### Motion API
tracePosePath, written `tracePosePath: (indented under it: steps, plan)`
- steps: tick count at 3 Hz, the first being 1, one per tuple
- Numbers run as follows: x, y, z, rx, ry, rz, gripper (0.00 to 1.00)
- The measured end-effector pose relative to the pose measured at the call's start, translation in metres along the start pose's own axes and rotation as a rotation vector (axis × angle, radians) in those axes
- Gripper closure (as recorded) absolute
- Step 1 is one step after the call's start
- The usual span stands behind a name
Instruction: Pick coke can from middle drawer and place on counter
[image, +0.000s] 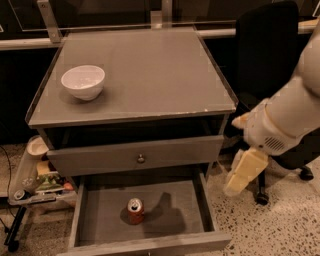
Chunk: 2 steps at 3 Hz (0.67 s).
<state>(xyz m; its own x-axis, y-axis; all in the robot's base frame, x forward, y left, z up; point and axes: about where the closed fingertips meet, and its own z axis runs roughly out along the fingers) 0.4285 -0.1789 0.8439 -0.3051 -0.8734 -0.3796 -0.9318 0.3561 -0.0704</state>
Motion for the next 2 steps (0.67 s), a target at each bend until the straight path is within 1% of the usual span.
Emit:
tracePosePath:
  steps: [1,2]
  plan:
    - [-0.0082,0.0124,0.0500,-0.126,-0.089,0.040,0.00]
    - [-0.0092,0.0134,0.0543,-0.142,-0.099,0.048,0.00]
